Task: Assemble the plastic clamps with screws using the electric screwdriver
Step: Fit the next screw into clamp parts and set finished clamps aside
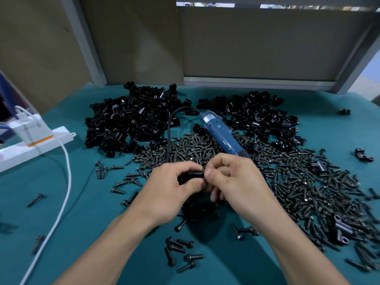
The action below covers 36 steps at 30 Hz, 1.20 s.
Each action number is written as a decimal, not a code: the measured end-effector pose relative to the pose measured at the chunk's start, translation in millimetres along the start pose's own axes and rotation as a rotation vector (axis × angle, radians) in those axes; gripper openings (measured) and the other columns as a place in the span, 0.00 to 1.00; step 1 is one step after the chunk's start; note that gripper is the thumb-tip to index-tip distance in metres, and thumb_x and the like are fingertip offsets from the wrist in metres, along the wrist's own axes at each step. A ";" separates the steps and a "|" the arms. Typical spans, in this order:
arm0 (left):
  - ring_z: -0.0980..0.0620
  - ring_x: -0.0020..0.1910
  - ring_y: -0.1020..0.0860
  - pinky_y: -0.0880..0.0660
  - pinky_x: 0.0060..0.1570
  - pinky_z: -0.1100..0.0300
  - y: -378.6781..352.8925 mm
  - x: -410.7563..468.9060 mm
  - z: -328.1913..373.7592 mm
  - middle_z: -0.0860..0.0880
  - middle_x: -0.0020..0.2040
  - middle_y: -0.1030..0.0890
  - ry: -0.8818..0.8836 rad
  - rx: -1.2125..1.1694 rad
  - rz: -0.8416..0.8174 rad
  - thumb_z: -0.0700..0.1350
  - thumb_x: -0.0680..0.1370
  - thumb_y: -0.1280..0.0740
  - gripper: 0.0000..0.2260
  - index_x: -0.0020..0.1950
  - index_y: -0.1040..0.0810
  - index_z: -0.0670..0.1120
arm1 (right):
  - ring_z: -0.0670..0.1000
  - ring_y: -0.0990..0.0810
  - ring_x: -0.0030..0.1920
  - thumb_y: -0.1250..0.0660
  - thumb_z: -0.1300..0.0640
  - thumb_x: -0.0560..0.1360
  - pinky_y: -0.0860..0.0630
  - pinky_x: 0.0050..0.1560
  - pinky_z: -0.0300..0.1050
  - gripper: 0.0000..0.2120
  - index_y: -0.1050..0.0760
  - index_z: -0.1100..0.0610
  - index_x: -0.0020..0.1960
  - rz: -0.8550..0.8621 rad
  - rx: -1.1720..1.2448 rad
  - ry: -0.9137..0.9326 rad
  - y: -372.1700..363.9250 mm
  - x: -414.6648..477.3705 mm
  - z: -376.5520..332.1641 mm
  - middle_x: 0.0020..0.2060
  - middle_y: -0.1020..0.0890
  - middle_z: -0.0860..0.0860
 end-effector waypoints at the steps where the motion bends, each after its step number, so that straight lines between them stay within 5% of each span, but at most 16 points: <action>1: 0.59 0.44 0.17 0.22 0.47 0.61 0.0 -0.1 -0.2 0.58 0.43 0.13 0.004 0.010 0.005 0.46 0.80 0.26 0.06 0.51 0.14 0.58 | 0.48 0.19 0.27 0.32 0.58 0.80 0.25 0.33 0.44 0.09 0.21 0.52 0.41 -0.017 0.012 -0.002 1.3 0.1 -0.3 0.29 0.16 0.51; 5: 0.61 0.45 0.17 0.24 0.46 0.68 0.0 -2.0 1.8 0.60 0.44 0.13 -0.014 -0.019 -0.010 0.44 0.80 0.26 0.08 0.51 0.14 0.59 | 0.46 0.27 0.23 0.38 0.48 0.84 0.30 0.27 0.46 0.21 0.23 0.54 0.34 0.020 -0.088 -0.023 -4.8 0.1 -0.7 0.22 0.22 0.47; 8: 0.61 0.45 0.16 0.24 0.46 0.68 0.5 -0.2 2.3 0.60 0.44 0.13 -0.013 0.017 0.001 0.44 0.80 0.26 0.08 0.51 0.14 0.59 | 0.46 0.26 0.24 0.40 0.43 0.84 0.28 0.30 0.48 0.22 0.24 0.53 0.36 0.023 -0.154 -0.005 -4.5 -1.1 -2.5 0.24 0.21 0.49; 13: 0.62 0.44 0.17 0.24 0.44 0.69 -3.1 -1.6 2.6 0.61 0.43 0.14 0.015 0.038 -0.013 0.47 0.80 0.26 0.06 0.51 0.14 0.59 | 0.45 0.24 0.25 0.37 0.59 0.82 0.27 0.27 0.41 0.13 0.22 0.52 0.39 -0.047 -0.099 -0.026 -0.2 -1.9 -5.4 0.29 0.16 0.49; 16: 0.60 0.45 0.16 0.23 0.46 0.67 -1.6 -1.5 1.5 0.60 0.44 0.13 0.018 0.011 -0.004 0.46 0.79 0.26 0.07 0.50 0.14 0.59 | 0.45 0.28 0.23 0.40 0.48 0.84 0.28 0.27 0.45 0.22 0.24 0.51 0.33 0.025 -0.156 -0.065 -6.7 -0.2 -3.1 0.22 0.22 0.48; 18: 0.61 0.45 0.17 0.24 0.46 0.67 -1.4 -0.4 1.3 0.60 0.45 0.13 0.026 0.034 0.001 0.46 0.79 0.26 0.07 0.50 0.14 0.60 | 0.43 0.26 0.24 0.41 0.44 0.85 0.29 0.28 0.38 0.24 0.25 0.51 0.32 0.028 -0.171 -0.046 -4.7 -1.4 -3.4 0.23 0.21 0.46; 22: 0.59 0.44 0.17 0.22 0.46 0.63 -0.2 1.2 0.5 0.59 0.43 0.14 0.027 0.021 0.028 0.47 0.79 0.26 0.05 0.52 0.14 0.58 | 0.50 0.17 0.31 0.33 0.54 0.82 0.21 0.37 0.49 0.10 0.21 0.50 0.42 -0.053 -0.057 -0.008 2.9 -2.3 -4.8 0.30 0.16 0.49; 26: 0.56 0.46 0.15 0.21 0.48 0.59 -0.5 0.7 1.3 0.56 0.45 0.13 -0.004 -0.089 -0.012 0.48 0.79 0.27 0.05 0.53 0.14 0.58 | 0.44 0.25 0.24 0.37 0.49 0.82 0.29 0.28 0.36 0.17 0.22 0.54 0.37 0.008 -0.103 0.015 -1.7 -2.1 -6.0 0.25 0.19 0.49; 31: 0.58 0.48 0.17 0.22 0.50 0.65 -0.4 3.3 9.8 0.52 0.47 0.12 -0.032 -0.377 -0.011 0.50 0.75 0.27 0.08 0.53 0.13 0.56 | 0.48 0.29 0.24 0.39 0.42 0.76 0.34 0.27 0.37 0.21 0.22 0.54 0.33 0.118 0.161 0.001 9.7 -2.2 -6.6 0.21 0.24 0.52; 36: 0.55 0.50 0.17 0.22 0.51 0.65 2.9 2.0 13.3 0.49 0.48 0.13 -0.034 -0.597 -0.054 0.44 0.72 0.24 0.10 0.52 0.13 0.53 | 0.51 0.26 0.29 0.32 0.55 0.79 0.28 0.29 0.40 0.14 0.20 0.56 0.35 0.143 0.382 0.065 21.2 -0.8 -6.3 0.27 0.20 0.54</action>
Point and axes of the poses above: each hand's wrist, its own x-axis towards the middle knuckle, its own y-axis out of the back of the hand, z = x × y, the point moved 3 cm from there along x, towards the middle knuckle
